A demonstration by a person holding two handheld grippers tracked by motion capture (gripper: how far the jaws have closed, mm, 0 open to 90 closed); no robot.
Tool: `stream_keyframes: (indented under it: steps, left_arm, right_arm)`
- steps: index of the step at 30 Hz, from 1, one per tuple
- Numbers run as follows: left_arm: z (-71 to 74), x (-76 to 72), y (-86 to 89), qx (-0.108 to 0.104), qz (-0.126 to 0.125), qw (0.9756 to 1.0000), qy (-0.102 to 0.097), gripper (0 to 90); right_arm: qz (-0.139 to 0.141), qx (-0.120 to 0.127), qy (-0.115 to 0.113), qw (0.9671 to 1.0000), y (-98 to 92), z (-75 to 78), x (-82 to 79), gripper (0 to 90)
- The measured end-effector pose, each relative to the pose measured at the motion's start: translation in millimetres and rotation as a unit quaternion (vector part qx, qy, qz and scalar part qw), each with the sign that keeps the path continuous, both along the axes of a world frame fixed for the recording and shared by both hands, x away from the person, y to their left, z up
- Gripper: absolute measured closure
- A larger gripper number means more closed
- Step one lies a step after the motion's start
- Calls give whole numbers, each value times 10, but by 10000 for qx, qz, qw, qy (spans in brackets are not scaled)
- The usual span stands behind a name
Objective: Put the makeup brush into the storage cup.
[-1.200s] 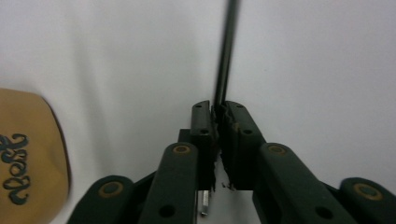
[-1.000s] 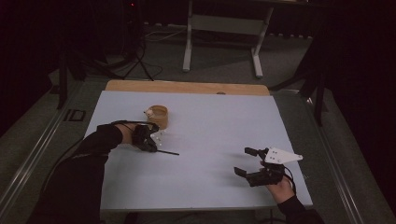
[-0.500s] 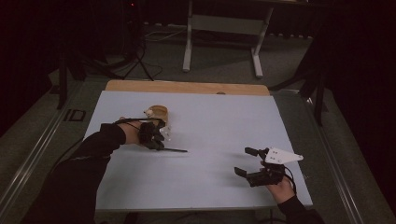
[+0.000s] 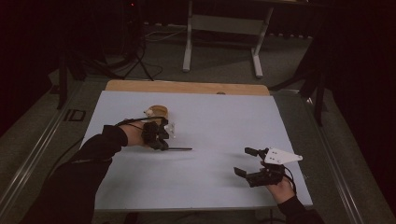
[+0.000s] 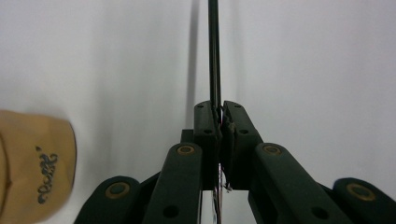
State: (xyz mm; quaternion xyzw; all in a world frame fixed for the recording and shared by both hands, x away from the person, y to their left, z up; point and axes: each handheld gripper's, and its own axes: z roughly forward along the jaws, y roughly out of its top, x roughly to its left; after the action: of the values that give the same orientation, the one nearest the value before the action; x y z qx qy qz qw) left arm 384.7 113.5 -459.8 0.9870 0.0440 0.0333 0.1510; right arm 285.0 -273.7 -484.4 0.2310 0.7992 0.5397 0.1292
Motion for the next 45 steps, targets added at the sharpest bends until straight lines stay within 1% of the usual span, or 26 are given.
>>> stream_keyframes:
  steps: [1, 2, 4, 5, 9, 11, 12, 13, 18, 19, 24, 28, 30, 31, 32, 33, 34, 35, 36, 37, 38, 39, 40, 42, 43, 45]
  left_arm:
    - [41, -19, -16, -119, 5, 9999, 29, 852]
    - [63, -21, -27, -131, 16, 9999, 90, 852]
    - [76, -36, -38, -151, -23, 9999, 70, 853]
    - [100, -48, -71, -100, -19, 9999, 114, 853]
    - [127, -78, -145, -109, -79, 9999, -35, 852]
    - [130, -78, -165, -111, -49, 9999, 11, 852]
    - [133, -81, -200, -115, -69, 9999, -46, 852]
    - [133, -73, -221, -125, -39, 9999, 67, 852]
    - [136, -81, -302, -126, -2, 9999, 72, 853]
    - [144, -82, -326, -162, 16, 9997, 168, 853]
    - [174, -100, -393, -188, 63, 9998, 101, 853]
    - [207, -113, -444, -219, 60, 9997, 84, 853]
    - [229, -113, -468, -234, 38, 9996, 121, 853]
    - [239, -125, -479, -216, 7, 9998, 48, 853]
    - [252, -123, -492, -222, 49, 9997, 87, 853]
    - [265, -121, -503, -213, 50, 9997, 113, 853]
    - [274, -127, -512, -241, 38, 9997, 59, 853]
    - [285, -127, -522, -221, 26, 9997, 125, 853]
    - [293, -134, -532, -227, -4, 9997, 97, 853]
    - [301, -137, -541, -233, 19, 9997, 87, 853]
    - [307, -131, -552, -211, 17, 9997, 146, 853]
    - [309, -135, -560, -207, 5, 9997, 96, 853]
    - [316, -133, -568, -196, 33, 9997, 120, 853]
    - [322, -132, -583, -200, 26, 9997, 132, 853]
    - [331, -124, -591, -207, 65, 9996, 205, 853]
    - [345, -128, -607, -254, 92, 9995, 169, 853]
  right_arm:
    - [1, -9, 3, 10000, 2, -1, -1, 128]
    - [2, -18, 6, 10000, 3, -2, -1, 127]
    - [7, -31, 4, 10000, 6, -2, -2, 128]
    - [8, -37, 3, 10000, 8, -3, -1, 128]
    - [16, -69, 2, 10000, 13, -7, 1, 128]
    - [2, -105, -16, 9999, 15, -3, -3, 128]
    - [-29, -152, -86, 9998, 10, 14, -14, 128]
    - [-25, -134, -92, 9999, 6, 20, -18, 128]
    - [-29, -171, -74, 9998, 16, 15, -19, 128]
    - [-25, -197, -63, 9998, 21, 13, -19, 128]
    - [-103, -265, -10, 9996, 36, 30, -14, 129]
    - [-235, -284, 78, 9993, 49, 97, 19, 135]
    - [-260, -318, 49, 9991, 49, 120, 25, 134]
    - [-295, -332, -9, 9990, 48, 148, 28, 130]
    - [-311, -361, 30, 9989, 47, 222, 43, 126]
    - [-311, -361, 30, 9989, 47, 222, 43, 126]
    - [-275, -406, 112, 9987, 51, 263, 51, 128]
    - [-297, -503, 70, 9983, 60, 298, 58, 130]
    - [-312, -589, 35, 9978, 72, 332, 64, 133]
    - [-271, -599, 6, 9978, 80, 362, 75, 133]
    - [-218, -644, -129, 9976, 113, 414, 82, 128]
    - [-218, -644, -129, 9976, 113, 414, 82, 128]
    - [-294, -821, -309, 9957, 166, 462, 84, 128]
    - [-196, -842, -407, 9954, 199, 500, 84, 129]
    - [-196, -842, -407, 9954, 199, 500, 84, 129]
    - [-144, -903, -495, 9946, 252, 539, 82, 132]
